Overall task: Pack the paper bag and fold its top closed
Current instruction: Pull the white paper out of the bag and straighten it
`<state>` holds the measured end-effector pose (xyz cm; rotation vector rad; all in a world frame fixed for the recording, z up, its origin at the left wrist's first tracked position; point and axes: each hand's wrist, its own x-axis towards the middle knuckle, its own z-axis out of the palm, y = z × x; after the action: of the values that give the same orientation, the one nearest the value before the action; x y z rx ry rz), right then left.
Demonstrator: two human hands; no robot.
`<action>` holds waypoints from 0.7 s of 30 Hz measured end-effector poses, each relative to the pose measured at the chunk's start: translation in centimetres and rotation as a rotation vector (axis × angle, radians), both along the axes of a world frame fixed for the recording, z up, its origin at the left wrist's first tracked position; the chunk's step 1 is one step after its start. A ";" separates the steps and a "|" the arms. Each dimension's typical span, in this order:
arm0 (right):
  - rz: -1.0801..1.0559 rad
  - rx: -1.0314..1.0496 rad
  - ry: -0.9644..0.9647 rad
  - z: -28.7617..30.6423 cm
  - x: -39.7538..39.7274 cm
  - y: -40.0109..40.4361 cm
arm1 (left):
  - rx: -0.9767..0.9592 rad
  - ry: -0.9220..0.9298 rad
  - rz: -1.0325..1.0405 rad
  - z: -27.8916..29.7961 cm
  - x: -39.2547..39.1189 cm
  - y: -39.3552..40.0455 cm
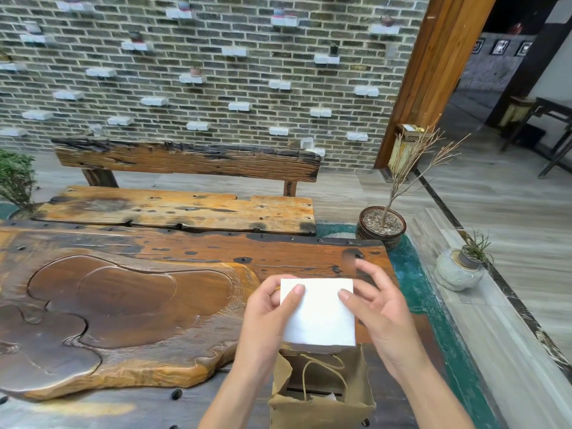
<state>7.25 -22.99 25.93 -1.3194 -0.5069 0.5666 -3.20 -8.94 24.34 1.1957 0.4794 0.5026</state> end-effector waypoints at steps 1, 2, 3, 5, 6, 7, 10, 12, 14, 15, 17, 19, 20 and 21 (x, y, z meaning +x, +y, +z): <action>-0.044 0.027 0.071 -0.2 -0.3 0.4 | -0.015 -0.006 0.027 0.0 0.1 -0.3; -0.069 0.043 0.130 -0.4 -0.7 0.8 | -0.025 -0.016 0.049 0.1 0.3 -0.6; -0.076 0.041 0.169 -0.6 -0.9 1.1 | -0.031 -0.027 0.065 0.1 0.4 -0.9; -0.088 -0.007 0.176 -0.9 -1.5 1.7 | -0.029 -0.038 0.096 0.1 0.7 -1.4; -0.125 -0.064 0.128 -1.0 -1.7 2.0 | -0.014 -0.038 0.122 0.0 0.8 -1.7; -0.183 -0.140 0.043 -1.3 -1.8 2.3 | 0.019 -0.031 0.155 -0.1 1.0 -1.9; -0.315 -0.241 -0.190 -1.6 -2.3 3.0 | 0.139 0.007 0.241 -0.7 1.3 -2.3; -0.346 -0.238 -0.247 -1.3 -2.6 3.1 | 0.170 0.009 0.277 -0.7 1.3 -2.3; -0.362 -0.212 -0.263 -0.9 -2.6 3.1 | 0.153 -0.005 0.295 -0.4 1.3 -2.3; -0.364 -0.194 -0.258 -0.9 -2.5 3.0 | 0.137 -0.014 0.300 -0.3 1.4 -2.2; -0.348 -0.162 -0.249 -0.9 -2.2 2.9 | 0.125 -0.017 0.316 -0.1 1.5 -2.1; -0.318 -0.136 -0.251 -1.1 -1.8 2.5 | 0.126 -0.024 0.310 0.1 1.4 -1.7; -0.293 -0.129 -0.247 -1.2 -1.7 2.3 | 0.142 -0.019 0.288 0.1 1.3 -1.4; -0.260 -0.123 -0.232 -1.2 -1.5 2.1 | 0.167 -0.006 0.255 0.2 1.2 -1.0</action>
<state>5.77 -20.91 24.70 -1.5504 -0.4856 0.2326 -2.03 -9.91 24.54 1.2992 0.5973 0.7767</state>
